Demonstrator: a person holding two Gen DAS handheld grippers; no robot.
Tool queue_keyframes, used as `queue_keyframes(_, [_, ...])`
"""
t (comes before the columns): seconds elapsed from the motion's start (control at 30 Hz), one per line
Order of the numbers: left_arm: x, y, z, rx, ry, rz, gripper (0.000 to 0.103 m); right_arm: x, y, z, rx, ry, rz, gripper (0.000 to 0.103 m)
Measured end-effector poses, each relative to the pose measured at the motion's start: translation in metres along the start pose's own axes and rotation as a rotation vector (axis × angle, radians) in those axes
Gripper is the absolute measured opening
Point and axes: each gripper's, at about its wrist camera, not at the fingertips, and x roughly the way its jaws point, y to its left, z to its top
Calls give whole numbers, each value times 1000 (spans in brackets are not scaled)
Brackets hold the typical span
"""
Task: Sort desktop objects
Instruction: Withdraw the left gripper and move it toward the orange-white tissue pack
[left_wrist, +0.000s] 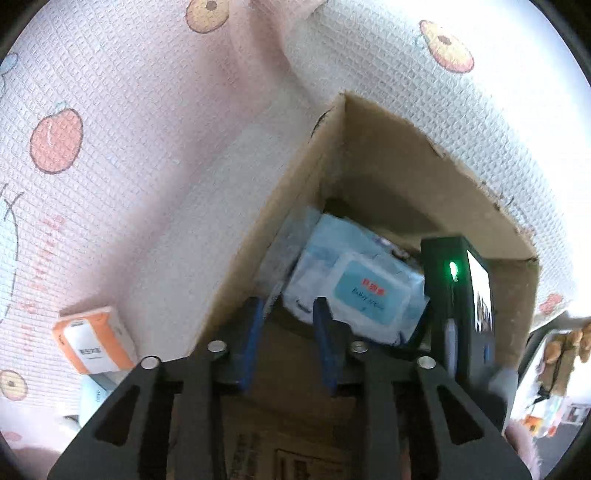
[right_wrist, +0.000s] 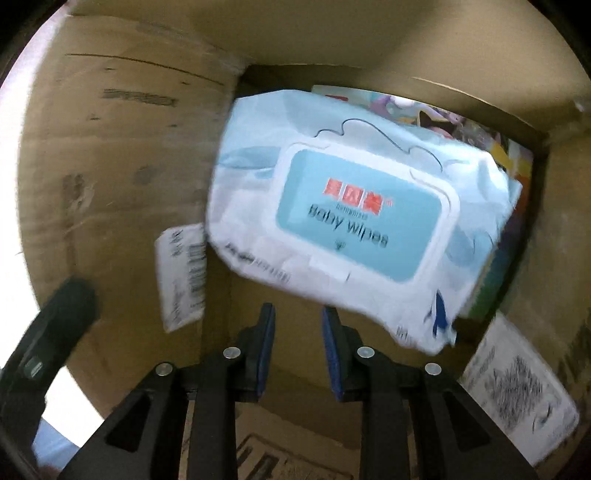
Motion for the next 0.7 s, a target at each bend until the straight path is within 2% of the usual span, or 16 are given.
queue_keyframes(0.07, [1,4,-5,-2,15,-21,33,4,-7,5,39,13,20,22])
queue_keyframes(0.13, [1,8,-7,-3,22,-19,33,3,-14,9,79,-19,32,22])
queue_keyframes(0.23, [8,2,-17,1,8,-14,33,-11,-17,9,67,-123,-20,22])
queue_keyframes(0.3, [6,2,-21,11,-9,-3,33,-17,-16,2,53,-129,-43,22])
queue_keyframes(0.37, [2,-1,-23,26,-36,8,34,-28,-11,-8,1,-153,-64,22])
queue_keyframes(0.47, [-6,-6,-31,52,-80,36,42,-55,-4,-33,-64,-229,-75,22])
queue_keyframes(0.53, [-13,-9,-38,58,-106,56,43,-73,0,-49,-96,-275,-76,23])
queue_keyframes(0.6, [-17,-9,-50,61,-128,44,43,-92,1,-65,-128,-319,-81,24])
queue_keyframes(0.63, [-22,-9,-53,60,-138,39,43,-99,1,-71,-134,-331,-82,26])
queue_keyframes(0.7, [-32,-10,-61,65,-173,35,45,-111,-6,-87,-139,-353,-67,36])
